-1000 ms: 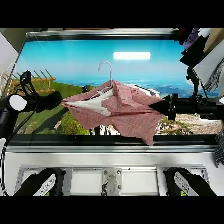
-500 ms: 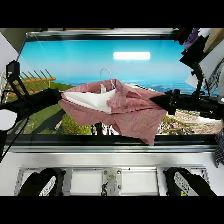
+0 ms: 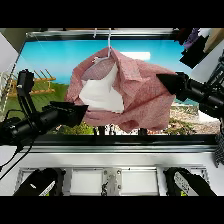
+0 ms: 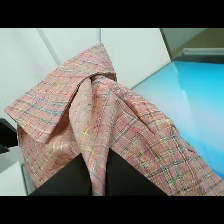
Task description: Fold the clothes and pants, and hang the long-sleeved shirts on hangers.
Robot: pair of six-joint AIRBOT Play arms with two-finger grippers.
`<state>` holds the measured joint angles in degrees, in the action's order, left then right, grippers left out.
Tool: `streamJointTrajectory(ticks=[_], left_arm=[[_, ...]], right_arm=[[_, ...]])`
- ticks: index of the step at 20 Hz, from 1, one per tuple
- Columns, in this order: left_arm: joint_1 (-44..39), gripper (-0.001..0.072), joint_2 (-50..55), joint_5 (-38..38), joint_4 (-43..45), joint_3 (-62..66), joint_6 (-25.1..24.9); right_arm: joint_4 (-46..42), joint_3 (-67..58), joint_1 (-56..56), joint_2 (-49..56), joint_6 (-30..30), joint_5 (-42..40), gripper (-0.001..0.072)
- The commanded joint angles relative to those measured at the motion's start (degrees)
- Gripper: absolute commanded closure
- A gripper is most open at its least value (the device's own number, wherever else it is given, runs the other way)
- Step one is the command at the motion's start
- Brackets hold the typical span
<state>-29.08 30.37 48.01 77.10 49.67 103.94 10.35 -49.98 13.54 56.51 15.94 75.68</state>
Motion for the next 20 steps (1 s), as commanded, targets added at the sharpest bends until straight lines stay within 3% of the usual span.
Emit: streamJointTrajectory(ticks=[1, 8, 12, 20], left_arm=[[-0.7, 0.0034, -1.7, -1.5, 3.0, 2.4, 0.2], [18.7, 0.0034, -1.6, -2.5, 2.3, 7.6, 0.4], [25.7, 0.0033, -0.5, -4.6, -3.5, 7.6, 0.2], [18.9, 0.0031, 16.7, -5.8, -21.8, 13.4, -26.1]], right_arm=[[5.1, -0.1, -0.1, 0.0, -1.2, 0.9, 0.0698], [10.9, -0.1, 0.0, 0.0, -4.6, 1.9, 0.0699], [16.7, -0.1, 0.0, 0.0, -7.7, 1.2, 0.0698], [12.8, -0.1, 0.0, 0.0, -7.6, 1.0, 0.0698]])
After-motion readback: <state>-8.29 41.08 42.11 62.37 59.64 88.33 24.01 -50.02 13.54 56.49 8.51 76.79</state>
